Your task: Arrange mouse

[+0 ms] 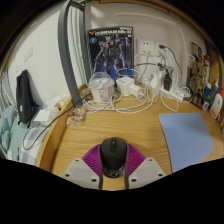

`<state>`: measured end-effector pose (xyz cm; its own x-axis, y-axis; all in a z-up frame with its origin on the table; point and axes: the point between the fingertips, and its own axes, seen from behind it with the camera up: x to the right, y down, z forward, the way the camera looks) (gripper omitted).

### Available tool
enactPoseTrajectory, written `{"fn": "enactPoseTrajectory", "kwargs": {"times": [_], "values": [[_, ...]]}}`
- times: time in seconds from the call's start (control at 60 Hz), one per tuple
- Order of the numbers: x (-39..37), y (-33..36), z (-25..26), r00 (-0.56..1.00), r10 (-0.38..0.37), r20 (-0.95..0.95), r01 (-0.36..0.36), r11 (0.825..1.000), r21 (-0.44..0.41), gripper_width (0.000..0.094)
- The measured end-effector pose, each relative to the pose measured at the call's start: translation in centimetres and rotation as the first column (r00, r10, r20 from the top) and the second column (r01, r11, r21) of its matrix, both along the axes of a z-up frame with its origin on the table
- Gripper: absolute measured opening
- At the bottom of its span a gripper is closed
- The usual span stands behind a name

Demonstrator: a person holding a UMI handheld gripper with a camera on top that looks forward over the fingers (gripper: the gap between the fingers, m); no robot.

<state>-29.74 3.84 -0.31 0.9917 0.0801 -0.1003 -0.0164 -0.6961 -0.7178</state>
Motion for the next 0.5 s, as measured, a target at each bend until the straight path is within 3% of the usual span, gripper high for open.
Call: {"fn": "enactPoseTrajectory", "kwargs": {"times": [0.183, 0.35, 0.5], "values": [[-1.3, 0.0, 1.8, 0.997, 0.075, -0.001, -0.075, 0.997, -0.009, 0.0282], [0.0, 1.7, 13.2, 0.994, 0.109, -0.008, -0.107, 0.985, 0.133, 0.0282], [6.1, 3.7, 24.6, 0.996, 0.086, 0.017, -0.087, 0.954, 0.286, 0.0282]]}}
